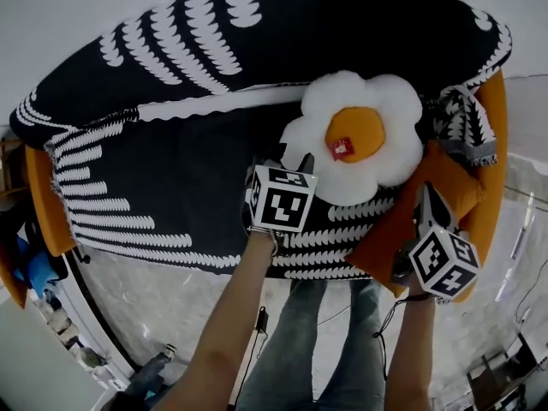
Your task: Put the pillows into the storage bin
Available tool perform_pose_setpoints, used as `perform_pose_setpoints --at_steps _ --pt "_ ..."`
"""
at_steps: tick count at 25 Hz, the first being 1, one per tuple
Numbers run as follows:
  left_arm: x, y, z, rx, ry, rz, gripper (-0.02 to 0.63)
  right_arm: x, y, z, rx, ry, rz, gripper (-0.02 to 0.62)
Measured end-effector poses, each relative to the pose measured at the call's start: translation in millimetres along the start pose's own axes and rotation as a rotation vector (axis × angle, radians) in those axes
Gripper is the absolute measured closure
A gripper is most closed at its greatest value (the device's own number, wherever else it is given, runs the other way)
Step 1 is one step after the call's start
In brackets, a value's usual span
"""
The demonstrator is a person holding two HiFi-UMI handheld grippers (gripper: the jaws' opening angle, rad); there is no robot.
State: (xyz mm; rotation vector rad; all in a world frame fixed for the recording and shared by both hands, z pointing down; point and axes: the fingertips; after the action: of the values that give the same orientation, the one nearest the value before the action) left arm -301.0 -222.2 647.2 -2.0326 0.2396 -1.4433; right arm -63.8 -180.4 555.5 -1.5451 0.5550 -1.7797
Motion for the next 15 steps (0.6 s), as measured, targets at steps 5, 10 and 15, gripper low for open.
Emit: perform_pose_setpoints --at_steps 5,10,15 --pt "14.5 -9.9 -12.2 -0.006 -0.007 -0.031 0.402 12.6 -11.2 -9.4 -0.015 0.017 -0.028 0.594" --pt "22.6 -14.3 -11.4 0.000 -0.006 -0.037 0.402 16.2 -16.4 -4.0 -0.014 0.021 -0.040 0.594" --pt "24.6 -19.5 -17.2 0.005 0.000 -0.039 0.403 8.5 -18.4 -16.0 -0.014 0.028 -0.044 0.594"
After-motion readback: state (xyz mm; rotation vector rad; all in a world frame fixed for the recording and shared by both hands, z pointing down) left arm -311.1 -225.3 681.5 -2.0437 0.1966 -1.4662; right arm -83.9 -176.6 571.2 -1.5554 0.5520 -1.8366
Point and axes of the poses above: the fingertips, and each gripper's own axes: x forward along the fingers, z to its right, y out of its top, and after that the axes turned 10 degrees about z, right-handed
